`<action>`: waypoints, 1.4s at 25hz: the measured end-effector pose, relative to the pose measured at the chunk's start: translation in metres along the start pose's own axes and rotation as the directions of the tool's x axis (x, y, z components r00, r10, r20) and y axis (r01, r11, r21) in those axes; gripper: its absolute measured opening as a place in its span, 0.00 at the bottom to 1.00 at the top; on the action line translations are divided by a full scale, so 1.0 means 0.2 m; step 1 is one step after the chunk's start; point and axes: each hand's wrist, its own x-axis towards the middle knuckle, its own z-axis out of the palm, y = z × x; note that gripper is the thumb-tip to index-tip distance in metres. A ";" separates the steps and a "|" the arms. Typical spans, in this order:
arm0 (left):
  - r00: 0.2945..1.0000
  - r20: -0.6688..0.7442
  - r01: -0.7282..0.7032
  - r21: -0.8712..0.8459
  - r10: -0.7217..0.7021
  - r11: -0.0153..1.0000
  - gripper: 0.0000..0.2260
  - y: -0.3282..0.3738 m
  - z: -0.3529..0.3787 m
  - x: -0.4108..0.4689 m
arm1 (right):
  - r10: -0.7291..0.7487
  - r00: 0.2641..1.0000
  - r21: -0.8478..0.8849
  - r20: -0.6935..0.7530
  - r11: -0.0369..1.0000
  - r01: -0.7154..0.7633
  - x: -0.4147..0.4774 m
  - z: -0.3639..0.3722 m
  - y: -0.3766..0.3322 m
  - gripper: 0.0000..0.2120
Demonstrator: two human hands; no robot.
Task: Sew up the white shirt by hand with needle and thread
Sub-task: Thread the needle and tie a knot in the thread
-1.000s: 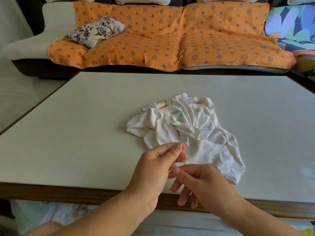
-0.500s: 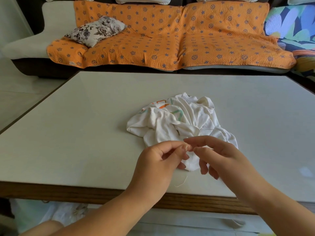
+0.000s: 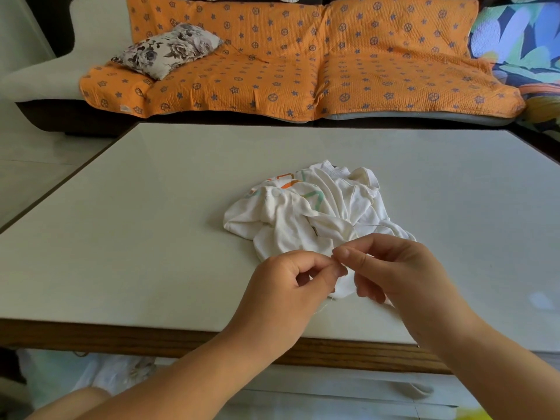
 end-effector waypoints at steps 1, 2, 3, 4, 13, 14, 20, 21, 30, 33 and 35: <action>1.000 0.006 0.005 0.000 -0.005 1.000 0.06 0.00 0.00 0.00 | 0.023 1.000 0.012 0.007 1.000 -0.023 0.01 0.00 0.00 0.13; 1.000 0.008 0.010 -0.004 -0.010 1.000 0.06 0.00 0.00 0.00 | 0.052 0.998 0.032 0.028 0.998 -0.053 0.01 -0.01 0.00 0.14; 1.000 0.008 0.015 -0.012 -0.015 1.000 0.06 0.00 -0.01 0.00 | 0.080 0.995 0.067 0.055 0.994 -0.084 0.02 -0.01 0.01 0.15; 1.000 0.006 0.017 -0.020 -0.017 1.000 0.06 0.00 -0.01 0.01 | 0.104 0.991 0.117 0.085 0.987 -0.114 0.02 -0.02 0.01 0.16; 1.000 -0.002 -0.017 -0.020 0.017 1.000 0.06 0.00 -0.02 0.00 | -0.034 0.990 -0.020 0.137 0.999 0.037 0.00 -0.06 0.00 0.12; 1.000 -0.002 -0.027 -0.010 0.027 1.000 0.05 0.00 -0.01 0.00 | -0.044 0.984 -0.053 0.170 0.997 0.054 0.00 -0.06 -0.01 0.12; 0.997 -0.004 -0.073 0.031 0.073 0.997 0.09 0.01 -0.01 0.00 | -0.064 0.988 -0.122 0.143 0.989 0.081 0.00 -0.05 0.00 0.10; 0.998 -0.004 -0.070 0.033 0.070 0.997 0.09 0.00 -0.02 0.00 | -0.082 0.988 -0.110 0.135 0.989 0.097 0.00 -0.05 0.01 0.09; 1.000 0.006 -0.006 0.018 0.006 1.000 0.06 0.01 -0.02 0.01 | -0.091 0.990 -0.015 0.108 0.996 0.093 0.02 -0.05 0.02 0.09; 0.999 -0.013 0.046 -0.024 -0.047 0.999 0.06 0.02 -0.03 0.01 | -0.077 0.991 0.024 0.108 0.997 0.075 0.01 -0.05 0.00 0.10; 0.997 -0.016 0.079 -0.074 -0.080 0.994 0.06 0.03 -0.03 0.01 | -0.068 0.991 0.031 0.112 0.997 0.065 0.01 -0.05 -0.01 0.11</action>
